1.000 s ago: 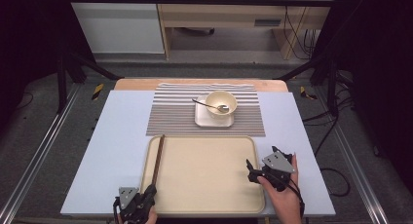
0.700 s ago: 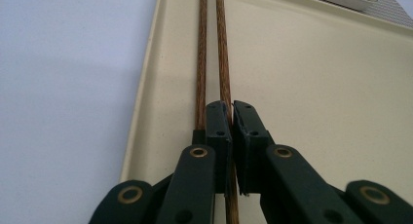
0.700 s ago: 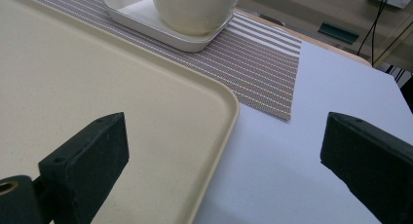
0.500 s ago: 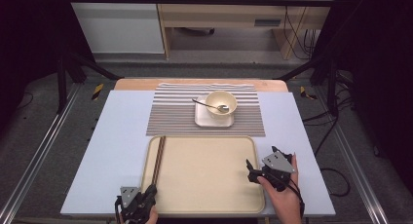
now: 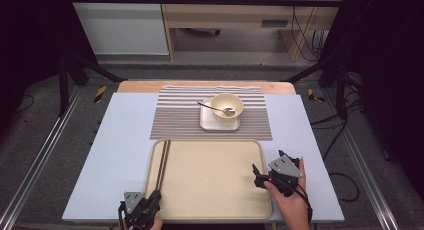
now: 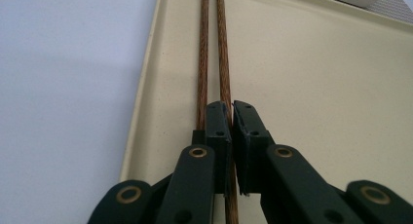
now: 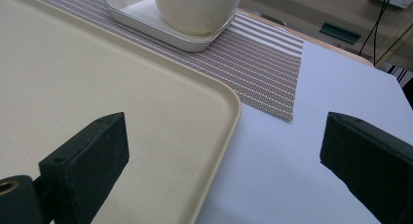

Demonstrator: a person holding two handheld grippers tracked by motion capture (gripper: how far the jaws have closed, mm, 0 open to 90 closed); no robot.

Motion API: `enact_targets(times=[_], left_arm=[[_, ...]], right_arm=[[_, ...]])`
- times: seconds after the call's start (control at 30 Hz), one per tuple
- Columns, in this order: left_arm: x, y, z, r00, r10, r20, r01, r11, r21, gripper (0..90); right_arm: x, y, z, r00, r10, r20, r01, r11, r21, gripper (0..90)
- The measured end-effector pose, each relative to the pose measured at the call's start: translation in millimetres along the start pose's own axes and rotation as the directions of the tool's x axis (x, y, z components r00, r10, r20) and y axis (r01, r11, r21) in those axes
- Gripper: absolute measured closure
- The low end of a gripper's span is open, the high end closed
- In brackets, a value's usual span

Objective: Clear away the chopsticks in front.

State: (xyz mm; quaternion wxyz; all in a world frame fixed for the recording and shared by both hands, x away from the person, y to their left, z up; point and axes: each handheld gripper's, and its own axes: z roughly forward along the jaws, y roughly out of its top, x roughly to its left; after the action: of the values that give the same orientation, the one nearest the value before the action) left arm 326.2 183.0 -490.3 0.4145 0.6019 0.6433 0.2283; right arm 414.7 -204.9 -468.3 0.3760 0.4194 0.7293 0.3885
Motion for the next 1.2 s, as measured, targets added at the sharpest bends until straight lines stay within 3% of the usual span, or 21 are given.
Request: enact_targets(times=[0.73, 0.87, 1.2], left_arm=[[-4.8, 4.7, -2.9, 0.9999, 0.012, 0.012, -0.012, 0.9998, -0.015, 77.7], [-9.7, 8.4, 0.2, 0.9981, 0.042, 0.045, -0.043, 0.9991, 0.006, 73.2], [-25.9, 28.9, 0.7, 0.9918, 0.102, 0.078, -0.099, 0.9943, -0.042, 61.6]], right_arm=[[-0.8, -0.2, 0.1, 1.0000, -0.003, 0.004, 0.003, 1.000, 0.001, 4.0], [-1.4, -0.5, 0.5, 1.0000, -0.003, 0.006, 0.003, 1.000, 0.004, 4.0], [-2.8, -0.6, -0.1, 1.0000, -0.001, 0.010, 0.001, 1.000, 0.002, 4.0]])
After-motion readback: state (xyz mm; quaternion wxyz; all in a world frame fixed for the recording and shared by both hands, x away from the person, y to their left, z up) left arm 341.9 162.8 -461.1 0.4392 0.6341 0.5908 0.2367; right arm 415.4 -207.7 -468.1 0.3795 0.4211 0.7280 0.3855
